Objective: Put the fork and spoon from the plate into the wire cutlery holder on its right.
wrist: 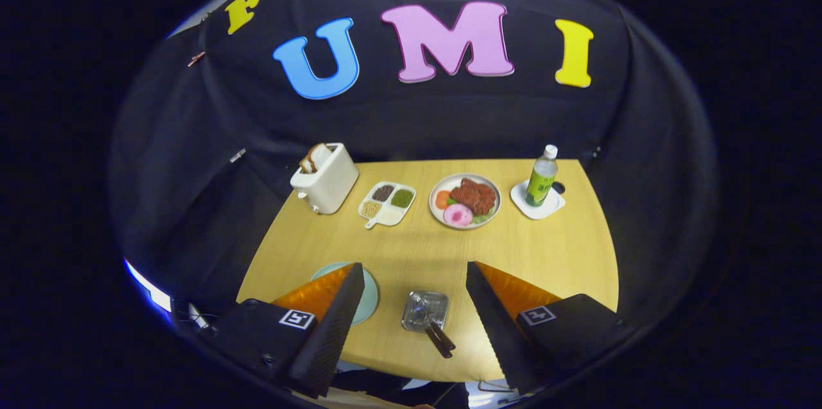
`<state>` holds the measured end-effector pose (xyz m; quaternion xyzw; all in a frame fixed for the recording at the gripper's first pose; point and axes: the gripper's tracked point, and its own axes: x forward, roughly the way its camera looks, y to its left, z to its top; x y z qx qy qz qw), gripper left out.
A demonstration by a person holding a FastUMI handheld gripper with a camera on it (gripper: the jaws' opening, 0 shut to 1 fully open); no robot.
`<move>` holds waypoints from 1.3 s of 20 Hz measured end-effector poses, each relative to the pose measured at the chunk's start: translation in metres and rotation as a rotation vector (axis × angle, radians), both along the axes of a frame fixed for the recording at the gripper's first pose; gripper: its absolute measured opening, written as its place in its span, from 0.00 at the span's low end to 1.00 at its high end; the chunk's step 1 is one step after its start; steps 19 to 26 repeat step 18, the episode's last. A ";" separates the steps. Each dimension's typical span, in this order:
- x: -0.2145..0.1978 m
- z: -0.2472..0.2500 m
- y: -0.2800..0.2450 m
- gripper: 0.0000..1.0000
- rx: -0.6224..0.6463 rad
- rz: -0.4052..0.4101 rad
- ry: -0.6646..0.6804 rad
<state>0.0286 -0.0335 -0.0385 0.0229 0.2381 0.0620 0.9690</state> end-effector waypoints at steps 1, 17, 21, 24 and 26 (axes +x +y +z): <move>-0.001 0.011 -0.002 0.99 -0.010 -0.021 -0.058; -0.044 0.032 0.003 0.99 0.000 -0.124 -0.397; -0.046 0.027 0.003 0.99 -0.014 -0.113 -0.393; -0.046 0.027 0.003 0.99 -0.014 -0.113 -0.393; -0.046 0.027 0.003 0.99 -0.014 -0.113 -0.393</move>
